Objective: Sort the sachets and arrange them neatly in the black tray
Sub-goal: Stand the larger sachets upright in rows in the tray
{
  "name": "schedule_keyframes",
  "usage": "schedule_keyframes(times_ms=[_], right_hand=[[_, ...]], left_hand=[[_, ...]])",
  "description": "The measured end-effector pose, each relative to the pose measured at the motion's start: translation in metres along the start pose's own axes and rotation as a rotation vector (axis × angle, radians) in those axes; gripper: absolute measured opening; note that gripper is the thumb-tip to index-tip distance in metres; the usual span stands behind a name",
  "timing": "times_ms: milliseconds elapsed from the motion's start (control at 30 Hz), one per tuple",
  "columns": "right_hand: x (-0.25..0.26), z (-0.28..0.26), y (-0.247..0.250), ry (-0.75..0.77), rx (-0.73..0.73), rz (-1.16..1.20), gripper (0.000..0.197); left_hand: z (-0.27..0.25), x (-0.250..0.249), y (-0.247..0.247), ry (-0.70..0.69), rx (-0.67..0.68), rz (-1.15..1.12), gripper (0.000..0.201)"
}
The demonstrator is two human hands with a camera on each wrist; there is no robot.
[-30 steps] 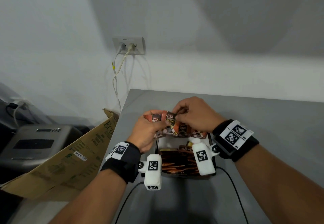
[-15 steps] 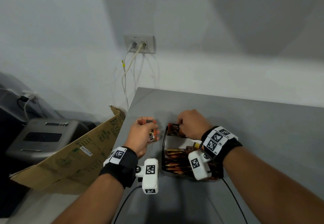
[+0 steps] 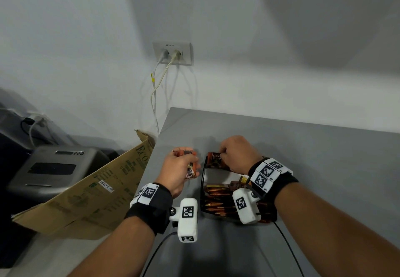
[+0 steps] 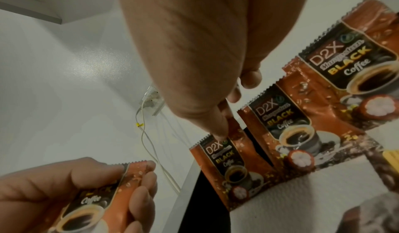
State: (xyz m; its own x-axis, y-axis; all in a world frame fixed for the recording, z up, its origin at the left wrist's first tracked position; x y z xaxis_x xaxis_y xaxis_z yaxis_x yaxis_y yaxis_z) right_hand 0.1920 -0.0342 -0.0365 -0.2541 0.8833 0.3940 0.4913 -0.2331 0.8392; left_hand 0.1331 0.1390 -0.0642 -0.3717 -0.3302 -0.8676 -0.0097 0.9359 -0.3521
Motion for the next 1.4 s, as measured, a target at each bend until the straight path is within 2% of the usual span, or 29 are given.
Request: schedule_keyframes(times_ms=[367, 500, 600, 767, 1167, 1267, 1400], right_hand=[[-0.006, -0.004, 0.011, 0.028, -0.048, 0.012, 0.02], [-0.033, -0.016, 0.031, -0.052, -0.04, -0.025, 0.026], [-0.048, -0.025, 0.03, -0.125, 0.014, -0.054, 0.019], [-0.045, -0.026, 0.022, -0.1, -0.003, -0.113, 0.007], [-0.041, -0.023, 0.019, -0.046, -0.049, -0.109, 0.017], [-0.04, -0.023, 0.019, -0.044, -0.058, -0.102, 0.016], [-0.041, -0.026, 0.02, -0.074, -0.038, -0.056, 0.009]], left_hand=[[-0.002, 0.0, 0.0, 0.013, 0.01, 0.019, 0.019], [-0.002, 0.0, 0.002, 0.012, 0.007, 0.025, 0.018], [-0.001, 0.001, 0.0, 0.011, 0.021, 0.017, 0.019], [0.003, 0.002, -0.008, 0.011, 0.044, 0.032, 0.017], [0.0, 0.003, -0.007, 0.027, 0.055, 0.032, 0.015], [-0.002, 0.004, -0.008, 0.034, 0.07, 0.01, 0.019], [-0.003, 0.003, -0.011, 0.047, 0.128, -0.021, 0.035]])
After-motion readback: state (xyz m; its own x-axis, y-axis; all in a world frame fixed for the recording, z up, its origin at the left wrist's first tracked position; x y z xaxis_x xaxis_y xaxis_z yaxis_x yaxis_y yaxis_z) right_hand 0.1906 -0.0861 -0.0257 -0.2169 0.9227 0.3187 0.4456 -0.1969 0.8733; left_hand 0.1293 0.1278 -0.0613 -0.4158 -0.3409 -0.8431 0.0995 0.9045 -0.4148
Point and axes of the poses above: each hand's wrist, its own z-axis towards the middle knuckle, its own y-axis out of the back of the hand, x = y × z, the point moved 5 cm from there along z, towards the middle knuckle, and after that the axes turned 15 degrees about x, right-handed, at the moved point
